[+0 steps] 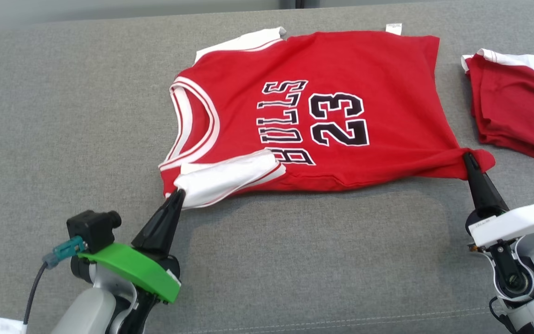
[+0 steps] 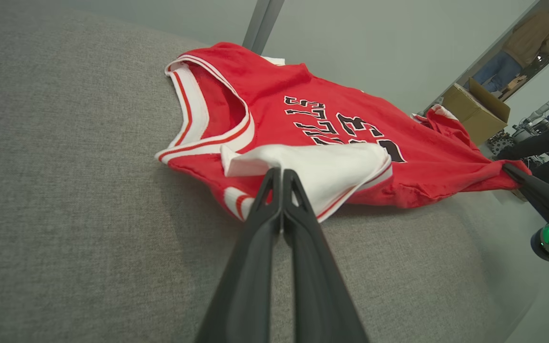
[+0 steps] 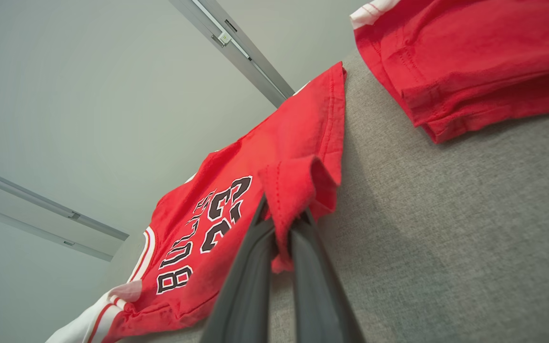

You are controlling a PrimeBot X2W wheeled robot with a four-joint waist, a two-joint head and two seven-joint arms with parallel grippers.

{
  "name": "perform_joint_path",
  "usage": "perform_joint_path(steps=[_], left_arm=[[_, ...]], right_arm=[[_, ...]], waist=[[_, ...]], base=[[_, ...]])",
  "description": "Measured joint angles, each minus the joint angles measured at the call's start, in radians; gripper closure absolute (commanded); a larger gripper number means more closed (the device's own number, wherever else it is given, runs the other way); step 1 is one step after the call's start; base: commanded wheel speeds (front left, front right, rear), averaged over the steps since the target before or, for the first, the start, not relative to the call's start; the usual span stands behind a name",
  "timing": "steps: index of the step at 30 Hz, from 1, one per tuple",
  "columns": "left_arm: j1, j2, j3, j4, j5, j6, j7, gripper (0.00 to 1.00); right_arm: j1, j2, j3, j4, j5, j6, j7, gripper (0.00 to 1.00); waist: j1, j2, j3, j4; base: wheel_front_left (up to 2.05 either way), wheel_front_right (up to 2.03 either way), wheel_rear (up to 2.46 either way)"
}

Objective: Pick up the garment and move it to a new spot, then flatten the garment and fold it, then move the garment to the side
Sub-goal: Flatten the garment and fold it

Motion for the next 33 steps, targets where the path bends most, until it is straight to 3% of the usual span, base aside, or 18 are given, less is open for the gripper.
perform_joint_path(steps=[9, 16, 19, 20, 21, 22, 23, 24, 25, 33], left_arm=[[0.087, 0.021, -0.016, 0.01, -0.036, 0.0, 0.0, 1.0], [0.098, 0.024, -0.047, 0.02, -0.038, 0.0, 0.0, 1.0], [0.1, 0.022, -0.049, 0.032, -0.047, 0.0, 0.003, 1.0], [0.1, 0.022, -0.051, 0.039, -0.048, 0.0, 0.004, 1.0], [0.1, 0.022, -0.051, 0.039, -0.048, 0.0, 0.004, 0.94], [0.1, 0.022, -0.053, 0.045, -0.049, 0.0, 0.005, 0.87], [0.1, 0.021, -0.055, 0.052, -0.053, 0.0, 0.01, 0.69], [0.1, 0.021, -0.057, 0.057, -0.055, 0.0, 0.01, 0.54], [0.1, 0.021, -0.059, 0.059, -0.055, 0.0, 0.01, 0.0], [0.095, 0.029, -0.028, 0.022, -0.053, 0.0, -0.02, 0.0]], right_arm=[[0.096, -0.086, 0.052, 0.023, 0.011, 0.0, 0.038, 1.0], [0.099, -0.111, 0.085, 0.033, -0.01, 0.0, 0.048, 1.0], [0.099, -0.117, 0.095, 0.035, -0.011, 0.0, 0.052, 0.76], [0.099, -0.117, 0.098, 0.038, -0.011, 0.0, 0.052, 0.63], [0.099, -0.117, 0.098, 0.038, -0.011, 0.0, 0.052, 0.44], [0.099, -0.117, 0.105, 0.04, -0.013, 0.0, 0.056, 0.16], [0.099, -0.118, 0.112, 0.044, -0.02, 0.0, 0.057, 0.0], [0.099, -0.119, 0.117, 0.048, -0.024, 0.0, 0.06, 0.0], [0.099, -0.119, 0.12, 0.053, -0.026, 0.0, 0.06, 0.0], [0.098, -0.128, 0.091, 0.065, -0.042, 0.0, 0.018, 0.0]], waist=[[0.0, 0.0, -0.029, -0.009], [0.0, 0.0, -0.029, -0.006], [0.0, 0.0, -0.026, -0.004], [0.0, 0.0, -0.024, -0.003], [0.0, 0.0, -0.024, -0.003], [0.0, 0.0, -0.024, -0.002], [0.0, 0.0, -0.023, -0.001], [0.0, 0.0, -0.023, -0.001], [0.0, 0.0, -0.023, -0.001], [0.0, 0.0, -0.027, -0.003]], base=[[0.0, 0.0, 0.0], [0.0, 0.0, 0.0], [0.0, 0.0, 0.0], [0.0, 0.0, 0.0], [0.0, 0.0, 0.0], [0.0, 0.0, 0.0], [0.0, 0.0, 0.0], [0.0, 0.0, 0.0], [0.0, 0.0, 0.0], [0.0, 0.0, 0.0]])
